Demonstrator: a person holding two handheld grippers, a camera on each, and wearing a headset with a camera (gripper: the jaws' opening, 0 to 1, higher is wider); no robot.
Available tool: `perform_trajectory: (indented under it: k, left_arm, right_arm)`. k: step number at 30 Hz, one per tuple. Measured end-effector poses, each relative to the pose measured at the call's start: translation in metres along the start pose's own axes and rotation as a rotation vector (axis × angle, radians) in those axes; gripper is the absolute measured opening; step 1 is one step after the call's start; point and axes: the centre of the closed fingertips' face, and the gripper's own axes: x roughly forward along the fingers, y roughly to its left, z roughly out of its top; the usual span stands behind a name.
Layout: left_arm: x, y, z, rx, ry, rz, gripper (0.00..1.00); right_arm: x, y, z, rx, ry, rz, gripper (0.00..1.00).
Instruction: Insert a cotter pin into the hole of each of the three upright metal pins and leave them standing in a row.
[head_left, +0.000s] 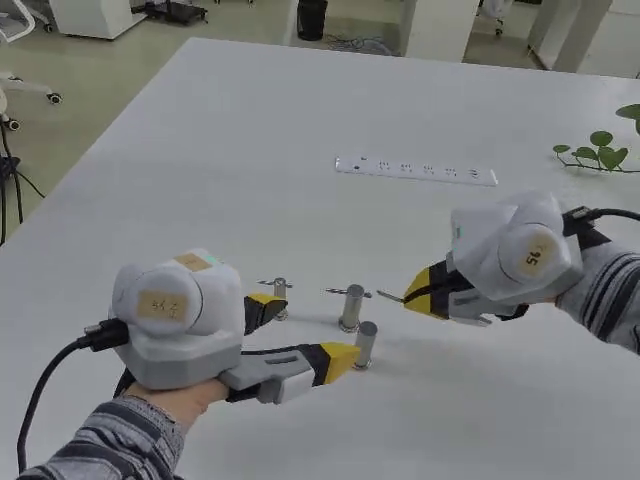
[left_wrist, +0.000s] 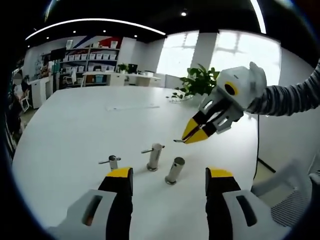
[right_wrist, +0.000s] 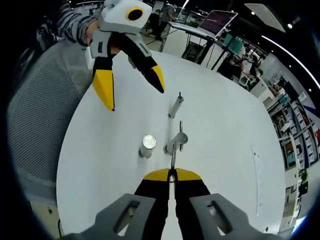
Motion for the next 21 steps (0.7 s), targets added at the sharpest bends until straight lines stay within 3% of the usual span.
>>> perform_trajectory:
  k: [10,21]
  left_arm:
    - [0.006,-0.01,-0.002,-0.091,0.013,-0.027,0.44]
    - [0.01,-0.027,0.002,-0.2,-0.029,-0.083,0.24]
  right_arm:
    - [0.0,0.023,0.028,-0.059,-0.072,0.037,0.0]
    - [-0.002,0.038,0.048,-0.116,-0.117,0.062,0.0]
